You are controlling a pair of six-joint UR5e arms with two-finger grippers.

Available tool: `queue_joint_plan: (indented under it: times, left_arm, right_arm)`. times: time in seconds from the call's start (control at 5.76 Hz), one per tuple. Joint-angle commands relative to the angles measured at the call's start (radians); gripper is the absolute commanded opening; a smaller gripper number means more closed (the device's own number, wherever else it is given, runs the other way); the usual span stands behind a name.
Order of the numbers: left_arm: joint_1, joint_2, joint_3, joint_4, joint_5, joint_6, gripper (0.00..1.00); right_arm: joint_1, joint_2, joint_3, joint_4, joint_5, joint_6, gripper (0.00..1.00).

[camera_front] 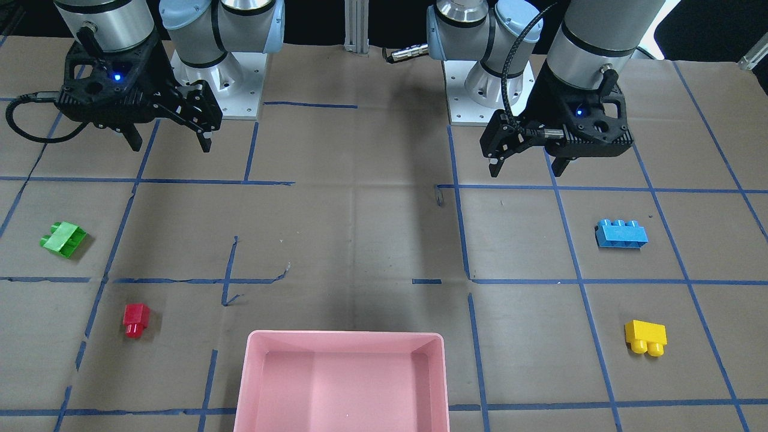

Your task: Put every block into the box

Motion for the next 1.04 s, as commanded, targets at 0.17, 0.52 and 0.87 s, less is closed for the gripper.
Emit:
queue_joint_plan:
  times: [0.17,0.52,0.87]
  left_arm:
    - [0.0,0.003,-0.002,0.0,0.002,0.004,1.0]
    - [0.012,0.021,-0.01,-0.002,0.005,0.059,1.0]
    - [0.073,0.029,-0.013,-0.009,0.008,0.083,1.0]
  right_arm:
    - [0.0,0.005,0.005,0.001,0.0,-0.005,1.0]
    - [0.0,0.005,0.003,0.0,0.003,-0.006,1.0]
    - [0.0,0.006,0.005,0.0,0.0,-0.005,1.0]
